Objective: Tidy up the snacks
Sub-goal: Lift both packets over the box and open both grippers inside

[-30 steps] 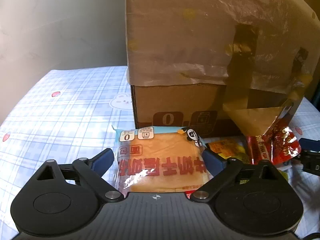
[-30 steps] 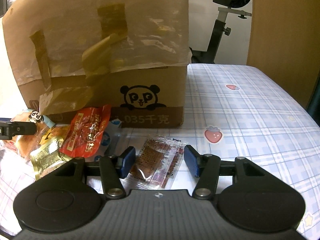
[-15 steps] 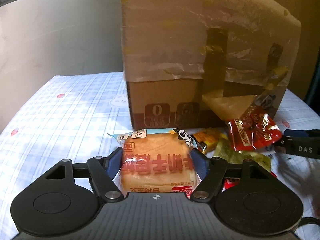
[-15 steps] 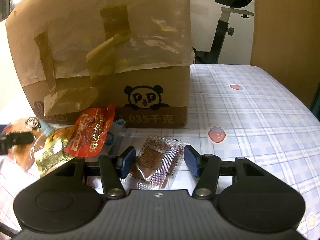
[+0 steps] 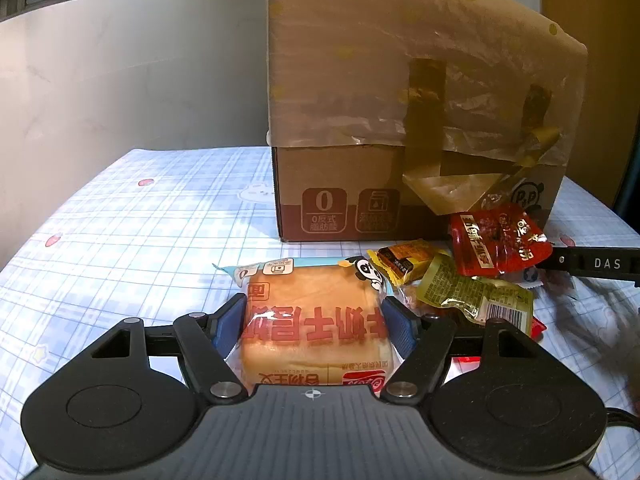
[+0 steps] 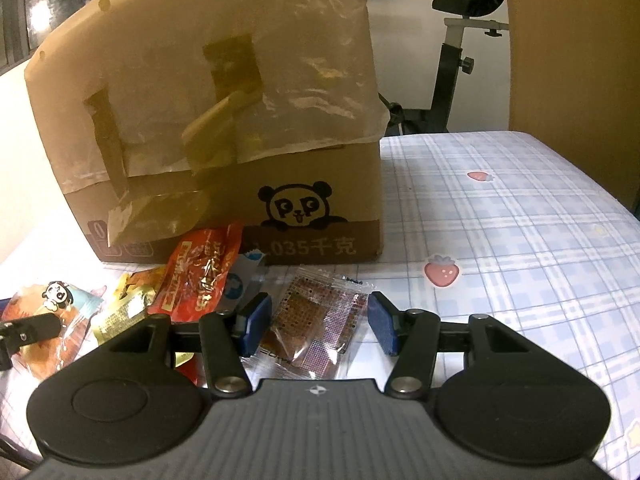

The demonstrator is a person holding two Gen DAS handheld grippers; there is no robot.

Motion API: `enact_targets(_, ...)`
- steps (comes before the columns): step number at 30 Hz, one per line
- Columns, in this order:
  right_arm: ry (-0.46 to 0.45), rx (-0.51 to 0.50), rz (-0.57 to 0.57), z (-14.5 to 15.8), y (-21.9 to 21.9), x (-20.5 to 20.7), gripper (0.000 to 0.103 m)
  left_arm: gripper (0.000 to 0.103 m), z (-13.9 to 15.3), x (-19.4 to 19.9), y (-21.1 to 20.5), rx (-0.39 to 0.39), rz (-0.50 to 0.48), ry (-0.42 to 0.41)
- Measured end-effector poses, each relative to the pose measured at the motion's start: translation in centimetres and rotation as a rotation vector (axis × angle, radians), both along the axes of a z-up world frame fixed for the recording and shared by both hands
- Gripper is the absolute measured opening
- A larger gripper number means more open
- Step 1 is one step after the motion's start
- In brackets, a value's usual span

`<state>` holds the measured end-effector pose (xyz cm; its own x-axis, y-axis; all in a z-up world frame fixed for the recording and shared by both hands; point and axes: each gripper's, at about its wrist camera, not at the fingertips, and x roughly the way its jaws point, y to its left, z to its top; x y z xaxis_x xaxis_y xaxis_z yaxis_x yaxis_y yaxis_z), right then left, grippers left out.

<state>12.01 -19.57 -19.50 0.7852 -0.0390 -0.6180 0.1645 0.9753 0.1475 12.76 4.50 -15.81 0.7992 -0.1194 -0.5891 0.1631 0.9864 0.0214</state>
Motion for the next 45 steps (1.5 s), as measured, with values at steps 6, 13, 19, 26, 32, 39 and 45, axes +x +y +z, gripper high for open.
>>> enact_targets(6, -0.009, 0.000, 0.003, 0.0, 0.0, -0.1, 0.056, 0.074, 0.1, -0.1, 0.7, -0.068, 0.002, -0.003)
enact_targets(13, -0.042, 0.015, -0.047, 1.0, -0.6, -1.2, 0.056, 0.074, 2.1, -0.3, 1.6, -0.099, 0.023, -0.061)
enact_targets(19, -0.182, -0.035, -0.064, 5.4, -1.5, -3.9, 0.056, 0.074, 5.3, -0.7, 2.0, -0.131, 0.010, -0.147)
enact_targets(26, -0.390, -0.260, 0.076, 11.7, 1.3, -6.4, 0.056, 0.074, 10.0, -1.3, 1.2, -0.144, -0.046, -0.271)
enact_targets(32, -0.475, -0.333, 0.157, 14.9, 3.0, -5.7, 0.056, 0.074, 13.4, -1.4, 0.3, -0.146, -0.096, -0.357)
enact_targets(39, -0.508, -0.255, 0.204, 18.3, 2.0, -1.2, 0.056, 0.074, 17.0, 2.1, -2.1, -0.139, -0.148, -0.405)
enact_targets(45, -0.440, -0.222, 0.247, 20.5, 1.3, 6.5, 0.056, 0.074, 19.7, 8.7, -4.8, -0.125, -0.173, -0.381)
